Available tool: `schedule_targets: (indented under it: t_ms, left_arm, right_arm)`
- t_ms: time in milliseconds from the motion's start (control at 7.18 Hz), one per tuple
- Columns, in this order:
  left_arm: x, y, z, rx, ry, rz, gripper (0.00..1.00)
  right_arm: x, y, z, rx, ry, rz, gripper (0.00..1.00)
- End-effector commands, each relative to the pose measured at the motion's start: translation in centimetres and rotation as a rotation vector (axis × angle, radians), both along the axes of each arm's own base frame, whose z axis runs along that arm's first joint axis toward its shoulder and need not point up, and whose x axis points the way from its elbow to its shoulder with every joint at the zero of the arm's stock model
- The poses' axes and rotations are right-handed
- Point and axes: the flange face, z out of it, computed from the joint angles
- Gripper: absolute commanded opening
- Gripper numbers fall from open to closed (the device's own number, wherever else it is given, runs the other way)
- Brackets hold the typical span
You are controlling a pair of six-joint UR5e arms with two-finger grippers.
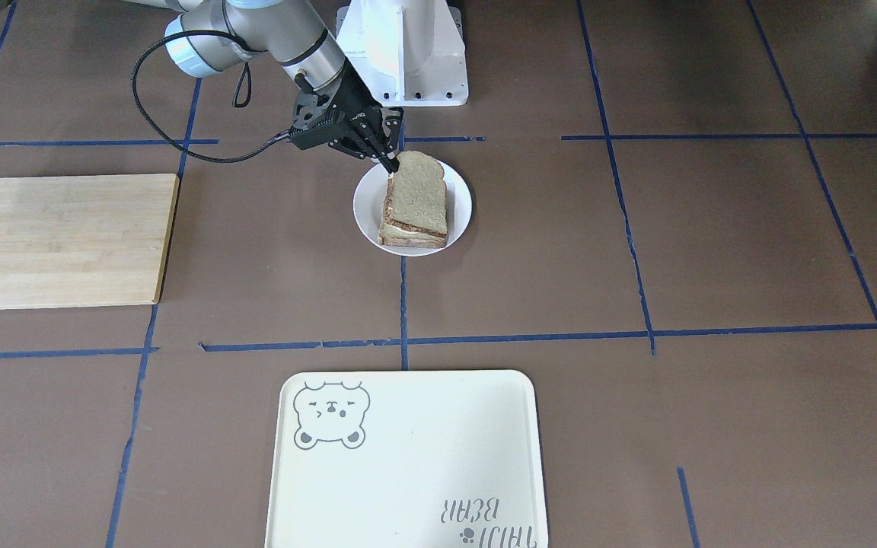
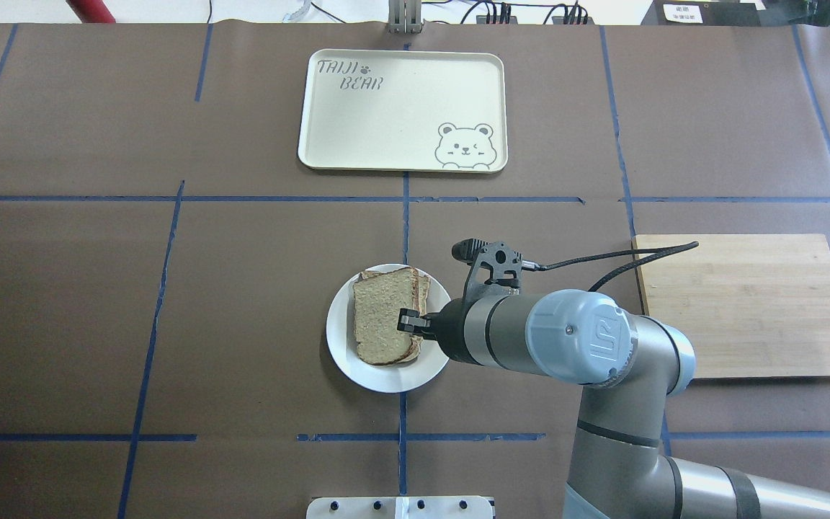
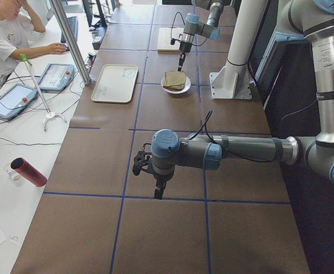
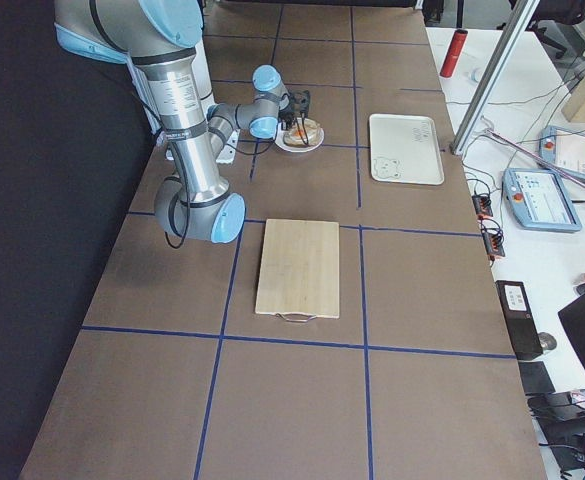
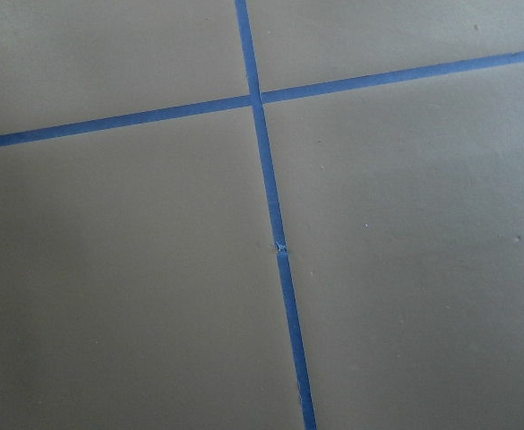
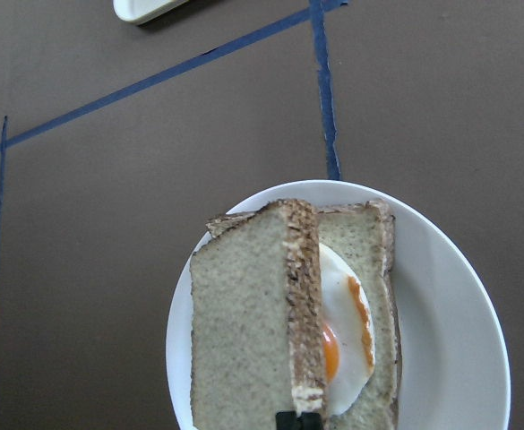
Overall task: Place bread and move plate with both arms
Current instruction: 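Carry the bread slice with the right gripper and lay it on the egg toast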
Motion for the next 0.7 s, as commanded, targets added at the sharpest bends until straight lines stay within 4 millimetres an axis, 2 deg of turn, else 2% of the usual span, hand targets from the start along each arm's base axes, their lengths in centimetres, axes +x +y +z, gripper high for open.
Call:
schedule_targets:
  t_ms: [0, 139, 279, 418, 557]
  left_arm:
    - [0.0, 0.0, 0.0, 0.001, 0.002, 0.0, 1.0]
    - [0.0, 0.0, -0.3, 0.006, 0.002, 0.0, 1.0]
    - [0.0, 0.0, -0.2, 0.005, 0.002, 0.0, 1.0]
    - [0.0, 0.0, -0.3, 0.008, 0.002, 0.0, 1.0]
    - [0.0, 0.0, -0.3, 0.008, 0.002, 0.0, 1.0]
  right_arm:
    - [-1.0, 0.9, 1.6, 0.008, 0.04, 0.031, 0.01]
    - [-1.7, 1.0, 2.2, -0.011, 0.049, 0.056, 0.03]
    - [-2.5, 1.4, 2.4, -0.062, 0.043, 0.09, 0.11]
    - [-2.5, 1.2, 2.3, -0.071, 0.038, 0.1, 0.45]
    - [-2.0, 0.3, 2.5, -0.072, 0.052, 0.105, 0.99]
